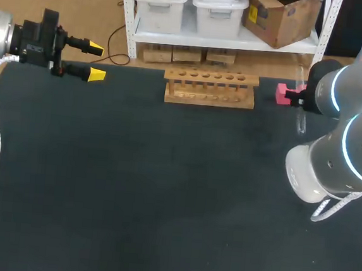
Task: Grasp the test tube, adjust it, and insert it.
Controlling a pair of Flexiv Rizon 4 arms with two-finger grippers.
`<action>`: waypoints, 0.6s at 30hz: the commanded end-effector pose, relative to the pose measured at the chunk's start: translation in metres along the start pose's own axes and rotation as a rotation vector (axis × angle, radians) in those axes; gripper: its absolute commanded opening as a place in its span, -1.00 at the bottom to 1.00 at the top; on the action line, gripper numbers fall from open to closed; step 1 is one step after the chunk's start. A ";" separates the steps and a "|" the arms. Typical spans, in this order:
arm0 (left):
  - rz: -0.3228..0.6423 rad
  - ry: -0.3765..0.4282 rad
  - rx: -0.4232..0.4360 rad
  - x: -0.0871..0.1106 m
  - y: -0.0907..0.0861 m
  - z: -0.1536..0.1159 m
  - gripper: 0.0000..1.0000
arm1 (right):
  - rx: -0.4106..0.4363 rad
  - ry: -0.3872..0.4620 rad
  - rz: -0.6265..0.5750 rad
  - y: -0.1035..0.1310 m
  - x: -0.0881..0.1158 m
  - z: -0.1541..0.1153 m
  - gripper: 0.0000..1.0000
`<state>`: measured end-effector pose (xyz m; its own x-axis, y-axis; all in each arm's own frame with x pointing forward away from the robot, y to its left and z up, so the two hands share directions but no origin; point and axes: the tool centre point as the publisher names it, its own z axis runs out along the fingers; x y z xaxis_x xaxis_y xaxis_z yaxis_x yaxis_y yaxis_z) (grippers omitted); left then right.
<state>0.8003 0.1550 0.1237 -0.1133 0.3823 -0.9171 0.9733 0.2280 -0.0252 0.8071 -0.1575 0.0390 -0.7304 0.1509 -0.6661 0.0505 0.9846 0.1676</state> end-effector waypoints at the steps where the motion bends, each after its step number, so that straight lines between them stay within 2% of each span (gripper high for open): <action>1: 0.000 -0.001 0.002 0.001 0.001 0.000 1.00 | 0.113 -0.006 0.012 0.017 -0.007 -0.018 -1.00; 6: 0.000 -0.001 0.002 0.001 0.001 0.000 1.00 | 0.129 -0.022 0.023 0.049 -0.018 -0.025 -1.00; 18: 0.000 -0.001 0.002 0.001 0.001 0.000 1.00 | 0.136 -0.026 0.031 0.112 -0.014 -0.025 -1.00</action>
<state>0.8003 0.1550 0.1237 -0.1133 0.3823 -0.9171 0.9733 0.2280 -0.0252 0.8056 -0.0607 0.0859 -0.7126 0.1807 -0.6779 0.0718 0.9800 0.1857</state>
